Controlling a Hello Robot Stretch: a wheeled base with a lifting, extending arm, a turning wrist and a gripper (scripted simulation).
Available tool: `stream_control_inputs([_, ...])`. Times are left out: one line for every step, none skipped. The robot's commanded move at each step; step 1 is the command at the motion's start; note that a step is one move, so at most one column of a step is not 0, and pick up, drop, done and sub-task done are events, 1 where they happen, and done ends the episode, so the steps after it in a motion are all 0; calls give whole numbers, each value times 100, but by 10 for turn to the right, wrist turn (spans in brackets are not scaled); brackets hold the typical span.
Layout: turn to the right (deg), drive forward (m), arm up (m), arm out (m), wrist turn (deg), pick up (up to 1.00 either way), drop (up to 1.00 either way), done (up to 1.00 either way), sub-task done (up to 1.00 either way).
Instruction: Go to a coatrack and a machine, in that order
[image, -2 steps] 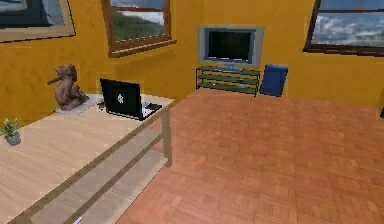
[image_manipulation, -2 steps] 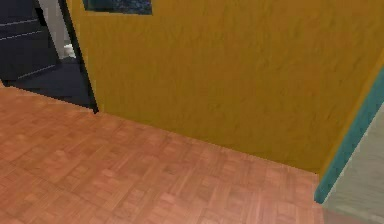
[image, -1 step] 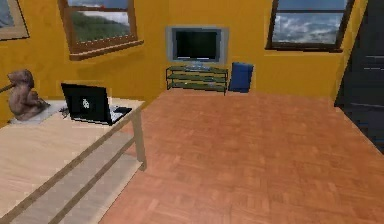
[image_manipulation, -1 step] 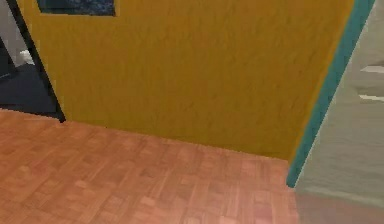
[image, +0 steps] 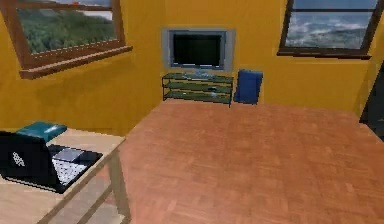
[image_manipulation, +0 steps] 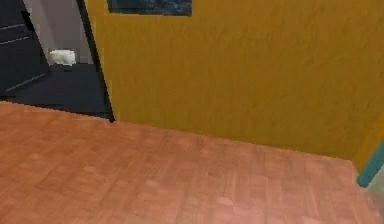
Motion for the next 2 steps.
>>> stream_control_inputs([-360,0,0,0,0,0,0,0,0])
stream_control_inputs([0,0,0,0,0,0,0,100,0])
